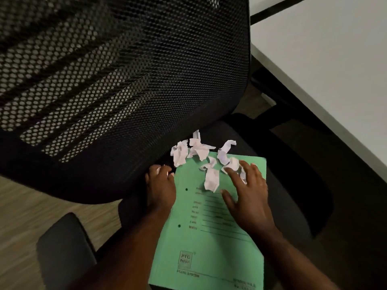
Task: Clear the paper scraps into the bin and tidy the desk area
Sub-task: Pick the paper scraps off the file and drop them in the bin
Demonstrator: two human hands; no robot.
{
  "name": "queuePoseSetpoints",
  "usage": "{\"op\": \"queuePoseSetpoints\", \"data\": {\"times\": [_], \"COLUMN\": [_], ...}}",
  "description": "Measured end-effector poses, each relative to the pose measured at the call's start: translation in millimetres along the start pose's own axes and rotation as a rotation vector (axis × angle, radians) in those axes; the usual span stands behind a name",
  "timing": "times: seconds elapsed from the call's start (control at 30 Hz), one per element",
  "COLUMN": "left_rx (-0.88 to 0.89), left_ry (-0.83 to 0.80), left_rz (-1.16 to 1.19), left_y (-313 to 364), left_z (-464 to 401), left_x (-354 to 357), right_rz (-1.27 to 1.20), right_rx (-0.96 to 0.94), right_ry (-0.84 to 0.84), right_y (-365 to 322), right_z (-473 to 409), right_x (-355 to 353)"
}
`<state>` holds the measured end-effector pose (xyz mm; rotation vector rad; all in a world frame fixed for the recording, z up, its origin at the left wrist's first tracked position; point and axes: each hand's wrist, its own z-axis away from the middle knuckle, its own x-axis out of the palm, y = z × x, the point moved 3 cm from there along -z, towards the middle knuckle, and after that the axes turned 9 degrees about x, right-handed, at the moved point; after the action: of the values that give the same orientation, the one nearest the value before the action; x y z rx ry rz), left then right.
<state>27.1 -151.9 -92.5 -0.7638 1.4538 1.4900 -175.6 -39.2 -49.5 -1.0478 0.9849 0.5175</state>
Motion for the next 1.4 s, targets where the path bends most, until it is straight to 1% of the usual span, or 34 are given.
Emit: {"op": "queuePoseSetpoints", "data": {"times": [0.13, 0.2, 0.3, 0.37, 0.43, 0.5, 0.6, 0.73, 0.8, 0.87, 1.07, 1.23, 1.4], "left_rx": [0.116, 0.149, 0.087, 0.165, 0.247, 0.255, 0.251, 0.367, 0.338, 0.295, 0.267, 0.255, 0.244], "left_ry": [0.165, 0.189, 0.150, 0.106, 0.015, -0.063, -0.046, 0.054, 0.046, 0.053, 0.069, 0.082, 0.085], "left_rz": [0.091, 0.152, 0.159, 0.027, -0.120, -0.201, -0.202, -0.023, 0.100, 0.164, 0.181, 0.286, 0.355], "left_y": [9, 19, 30, 40, 50, 55, 58, 58, 56, 53, 45, 37, 29], "left_z": [1, 0, -14, -26, -36, -41, -42, -40, -41, -41, -34, -10, 27], "left_x": [-6, -8, -4, 4, 14, 23, 33, 38, 37, 37, 32, 22, 6], "right_rz": [0.001, 0.045, 0.118, 0.148, 0.152, 0.132, 0.109, 0.013, -0.042, -0.087, -0.137, -0.342, -0.428], "right_rx": [0.058, 0.071, 0.091, 0.100, 0.083, 0.047, -0.014, -0.032, -0.065, -0.091, -0.088, -0.006, 0.143], "right_ry": [-0.033, -0.054, -0.099, -0.146, -0.188, -0.196, -0.175, -0.144, -0.119, -0.093, -0.089, 0.011, 0.186], "right_y": [-1, -2, -3, -4, -3, -4, -4, -1, -1, -2, -3, -5, -7], "right_z": [-23, -33, -45, -50, -51, -48, -42, -33, -30, -29, -21, -5, 18], "right_x": [13, 20, 32, 40, 47, 50, 51, 47, 45, 44, 43, 32, 16]}}
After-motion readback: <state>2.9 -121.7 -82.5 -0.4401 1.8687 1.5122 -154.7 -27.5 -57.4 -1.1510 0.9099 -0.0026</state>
